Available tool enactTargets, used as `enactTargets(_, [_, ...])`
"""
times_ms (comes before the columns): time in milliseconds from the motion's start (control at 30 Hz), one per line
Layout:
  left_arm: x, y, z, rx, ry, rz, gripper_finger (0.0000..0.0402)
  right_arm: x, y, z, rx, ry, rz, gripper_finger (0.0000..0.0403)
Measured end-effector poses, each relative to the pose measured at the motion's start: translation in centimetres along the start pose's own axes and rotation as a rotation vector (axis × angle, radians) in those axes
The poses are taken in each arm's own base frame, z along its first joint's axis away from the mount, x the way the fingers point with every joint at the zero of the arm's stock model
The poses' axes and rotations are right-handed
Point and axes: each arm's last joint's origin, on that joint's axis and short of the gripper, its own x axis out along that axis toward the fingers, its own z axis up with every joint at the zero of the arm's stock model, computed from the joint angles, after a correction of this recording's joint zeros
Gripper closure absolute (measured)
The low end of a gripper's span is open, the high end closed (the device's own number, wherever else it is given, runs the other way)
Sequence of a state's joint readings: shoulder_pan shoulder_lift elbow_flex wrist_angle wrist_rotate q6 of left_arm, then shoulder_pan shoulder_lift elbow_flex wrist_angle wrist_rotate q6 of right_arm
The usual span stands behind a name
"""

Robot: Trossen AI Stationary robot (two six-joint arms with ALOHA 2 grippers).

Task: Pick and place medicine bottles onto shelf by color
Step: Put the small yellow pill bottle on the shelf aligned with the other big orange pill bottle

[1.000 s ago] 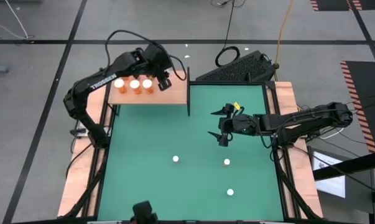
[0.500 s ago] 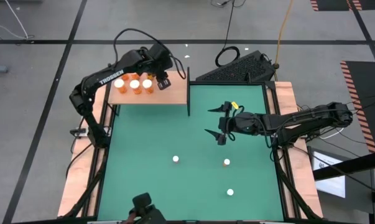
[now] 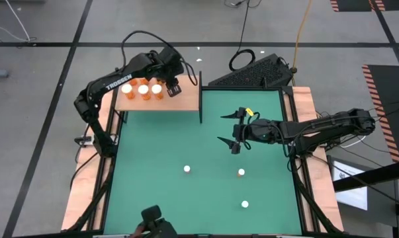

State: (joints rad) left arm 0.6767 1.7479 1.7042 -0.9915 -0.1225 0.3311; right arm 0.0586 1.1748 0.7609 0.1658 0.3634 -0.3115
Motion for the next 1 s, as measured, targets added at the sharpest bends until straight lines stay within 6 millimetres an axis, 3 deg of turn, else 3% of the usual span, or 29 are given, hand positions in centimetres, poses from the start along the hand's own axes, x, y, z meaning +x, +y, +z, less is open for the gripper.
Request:
enactTargets(667, [0.1,1.0,-0.1,-0.027,-0.033,-0.020,0.0268,0.0,0.1,0.0,0.002,0.000,0.002,0.0011])
enactTargets(1000, [1.3,0.9,0.0,-0.025,-0.009,-0.023,0.0268,0.0,0.1,0.0,0.005,-0.001,0.004,0.0011])
